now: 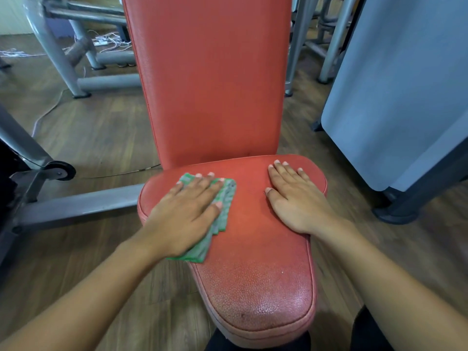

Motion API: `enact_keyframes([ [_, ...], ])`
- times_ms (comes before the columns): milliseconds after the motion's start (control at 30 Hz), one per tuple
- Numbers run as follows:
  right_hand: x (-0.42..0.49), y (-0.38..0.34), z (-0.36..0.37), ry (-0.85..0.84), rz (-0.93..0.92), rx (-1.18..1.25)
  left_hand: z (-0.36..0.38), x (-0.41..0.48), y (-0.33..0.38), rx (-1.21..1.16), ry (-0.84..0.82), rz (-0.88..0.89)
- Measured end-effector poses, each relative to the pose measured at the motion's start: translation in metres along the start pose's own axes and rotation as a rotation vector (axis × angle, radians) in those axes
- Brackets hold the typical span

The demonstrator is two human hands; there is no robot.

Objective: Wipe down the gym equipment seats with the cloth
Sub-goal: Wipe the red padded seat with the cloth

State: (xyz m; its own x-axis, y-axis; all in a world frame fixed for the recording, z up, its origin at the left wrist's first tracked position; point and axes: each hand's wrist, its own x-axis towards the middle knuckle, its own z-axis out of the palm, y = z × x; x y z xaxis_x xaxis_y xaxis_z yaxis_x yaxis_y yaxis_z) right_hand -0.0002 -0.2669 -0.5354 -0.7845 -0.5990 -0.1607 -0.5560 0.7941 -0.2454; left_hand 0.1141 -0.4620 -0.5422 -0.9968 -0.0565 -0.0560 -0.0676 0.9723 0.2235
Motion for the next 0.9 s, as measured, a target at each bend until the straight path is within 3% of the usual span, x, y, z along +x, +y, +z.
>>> enact_keyframes([
  [133,0.002,-0.001,0.001,0.008,0.007,0.009,-0.003,0.033,-0.028,0.093,0.001,-0.216],
  [200,0.002,-0.001,0.001,0.008,0.011,0.009,0.002,0.065,-0.017,0.099,-0.019,-0.235],
  [433,0.002,0.003,0.001,0.016,0.007,0.029,0.004,0.079,0.021,-0.004,-0.103,0.113],
  [667,0.004,0.001,0.001,0.017,0.018,0.027,0.005,0.114,0.023,0.028,-0.074,-0.095],
  [833,0.003,0.004,0.001,0.015,0.016,0.035,0.008,0.102,0.035,0.012,-0.098,0.078],
  [900,0.003,0.004,0.001,0.013,0.017,0.044,0.004,0.092,0.014,0.005,-0.092,0.053],
])
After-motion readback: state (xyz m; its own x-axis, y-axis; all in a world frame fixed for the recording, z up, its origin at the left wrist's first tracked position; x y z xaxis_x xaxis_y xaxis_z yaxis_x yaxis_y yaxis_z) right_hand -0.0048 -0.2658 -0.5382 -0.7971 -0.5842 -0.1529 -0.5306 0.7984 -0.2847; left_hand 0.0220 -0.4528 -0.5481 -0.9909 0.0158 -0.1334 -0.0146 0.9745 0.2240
